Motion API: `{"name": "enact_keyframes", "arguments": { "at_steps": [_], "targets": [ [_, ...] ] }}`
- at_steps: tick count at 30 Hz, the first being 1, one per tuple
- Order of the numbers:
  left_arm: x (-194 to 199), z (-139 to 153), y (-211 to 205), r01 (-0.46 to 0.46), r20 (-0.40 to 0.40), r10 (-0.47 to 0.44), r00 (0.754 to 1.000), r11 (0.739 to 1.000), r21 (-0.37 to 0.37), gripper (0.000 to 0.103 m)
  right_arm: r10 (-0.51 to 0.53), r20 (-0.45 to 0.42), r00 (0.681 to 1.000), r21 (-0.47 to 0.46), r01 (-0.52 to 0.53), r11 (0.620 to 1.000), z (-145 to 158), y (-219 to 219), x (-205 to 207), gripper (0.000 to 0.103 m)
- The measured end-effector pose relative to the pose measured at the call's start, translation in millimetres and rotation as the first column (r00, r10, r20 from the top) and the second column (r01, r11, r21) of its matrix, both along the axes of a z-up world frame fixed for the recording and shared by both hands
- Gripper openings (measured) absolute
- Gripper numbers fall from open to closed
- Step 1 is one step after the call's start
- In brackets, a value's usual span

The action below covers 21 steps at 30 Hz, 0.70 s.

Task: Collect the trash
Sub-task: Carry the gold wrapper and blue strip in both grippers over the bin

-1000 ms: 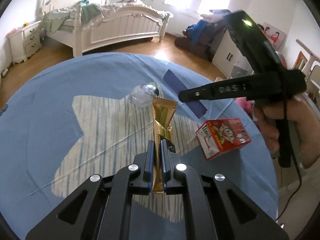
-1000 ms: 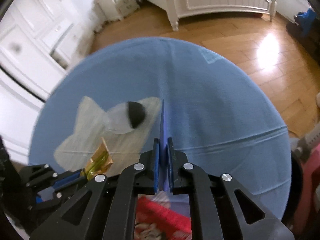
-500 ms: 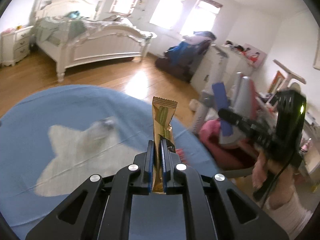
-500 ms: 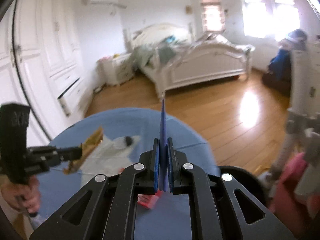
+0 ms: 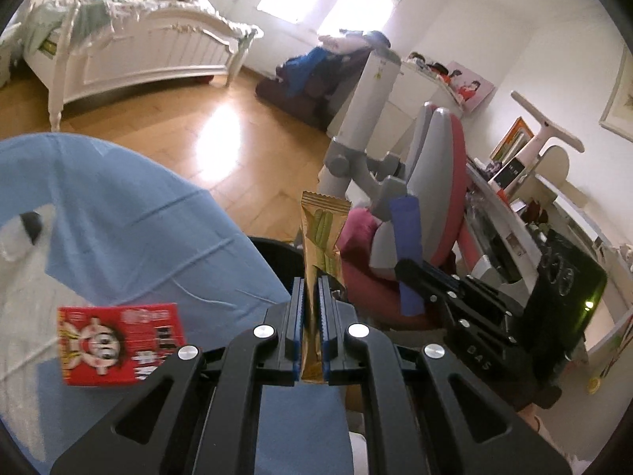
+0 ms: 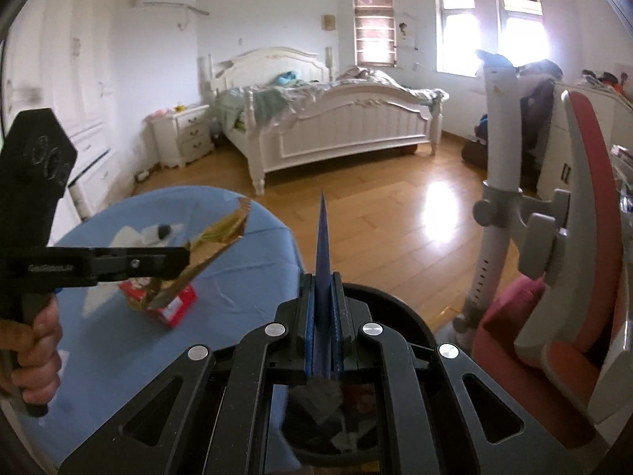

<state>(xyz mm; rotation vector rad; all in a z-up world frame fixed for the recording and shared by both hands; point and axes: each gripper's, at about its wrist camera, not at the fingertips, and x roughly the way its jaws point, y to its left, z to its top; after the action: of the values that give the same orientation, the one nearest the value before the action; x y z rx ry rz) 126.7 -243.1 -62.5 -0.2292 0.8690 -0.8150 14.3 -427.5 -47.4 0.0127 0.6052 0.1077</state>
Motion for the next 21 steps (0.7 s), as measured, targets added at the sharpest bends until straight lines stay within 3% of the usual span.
{"name": "enact_keyframes", "arguments": {
  "at_steps": [21],
  "targets": [
    [17,-16,-52,0.089,-0.050,-0.085,0.995,0.993,0.072,0.008,-0.038,-0.040,0.998,0.002,0.038,0.999,-37,-29,1,0.009]
  ]
}}
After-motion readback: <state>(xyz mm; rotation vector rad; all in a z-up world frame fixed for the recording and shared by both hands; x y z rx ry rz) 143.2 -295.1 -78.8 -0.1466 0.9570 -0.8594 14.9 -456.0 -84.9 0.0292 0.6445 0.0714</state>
